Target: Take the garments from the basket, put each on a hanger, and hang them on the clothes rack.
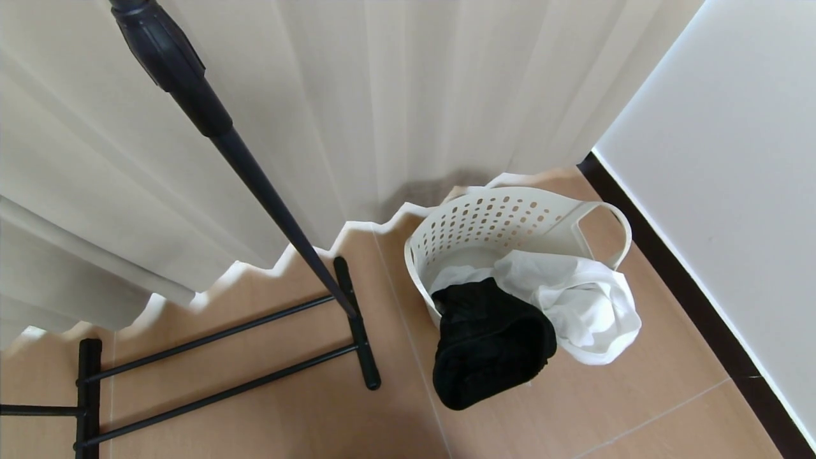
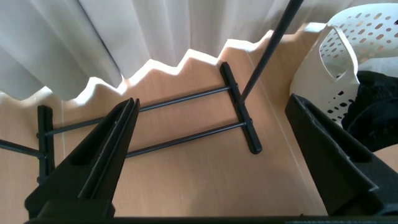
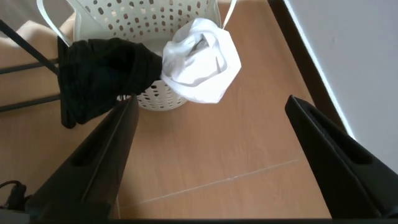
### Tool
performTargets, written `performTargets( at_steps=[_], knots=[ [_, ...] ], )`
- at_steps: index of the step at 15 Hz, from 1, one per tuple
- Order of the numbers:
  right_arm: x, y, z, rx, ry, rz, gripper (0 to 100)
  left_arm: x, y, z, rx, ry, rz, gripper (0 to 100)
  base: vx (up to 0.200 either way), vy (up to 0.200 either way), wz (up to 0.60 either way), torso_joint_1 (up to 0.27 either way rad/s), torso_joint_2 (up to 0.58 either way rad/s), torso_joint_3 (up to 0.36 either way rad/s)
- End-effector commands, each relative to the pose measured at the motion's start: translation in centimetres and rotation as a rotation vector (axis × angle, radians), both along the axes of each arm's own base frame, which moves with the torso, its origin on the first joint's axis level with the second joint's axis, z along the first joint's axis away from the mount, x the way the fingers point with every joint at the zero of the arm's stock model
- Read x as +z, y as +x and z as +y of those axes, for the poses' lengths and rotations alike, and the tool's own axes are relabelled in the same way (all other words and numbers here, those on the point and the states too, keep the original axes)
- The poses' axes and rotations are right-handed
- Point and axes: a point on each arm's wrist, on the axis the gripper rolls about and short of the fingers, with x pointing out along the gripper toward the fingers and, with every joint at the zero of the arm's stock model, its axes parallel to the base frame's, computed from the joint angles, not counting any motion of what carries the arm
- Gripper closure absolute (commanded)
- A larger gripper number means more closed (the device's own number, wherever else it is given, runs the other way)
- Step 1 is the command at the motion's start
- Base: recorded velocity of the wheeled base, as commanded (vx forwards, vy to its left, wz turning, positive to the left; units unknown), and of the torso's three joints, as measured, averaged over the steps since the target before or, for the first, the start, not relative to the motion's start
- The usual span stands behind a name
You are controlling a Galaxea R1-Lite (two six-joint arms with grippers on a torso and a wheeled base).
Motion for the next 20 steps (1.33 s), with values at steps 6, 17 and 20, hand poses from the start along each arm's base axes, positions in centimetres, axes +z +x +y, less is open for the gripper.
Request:
performTargets(
  at_steps=[6, 17, 20],
  knots=[
    [4.4, 7.2, 1.7, 0.342, -0.188, 0.476, 0, 0.0, 0.0, 0.0, 0.001, -0.001, 0.001, 0, 0.0, 0.0, 0.0, 0.0, 0.0, 0.0],
    [3.5, 23.4, 10.3, 0.446, -0.573, 0.71, 0, 0.0, 0.0, 0.0, 0.001, 0.002, 0.001, 0, 0.0, 0.0, 0.0, 0.0, 0.0, 0.0],
    [0.5, 27.1, 11.7, 0.358, -0.675, 0.675, 0, 0.0, 0.0, 0.0, 0.001, -0.001, 0.001, 0, 0.0, 0.0, 0.0, 0.0, 0.0, 0.0]
  ],
)
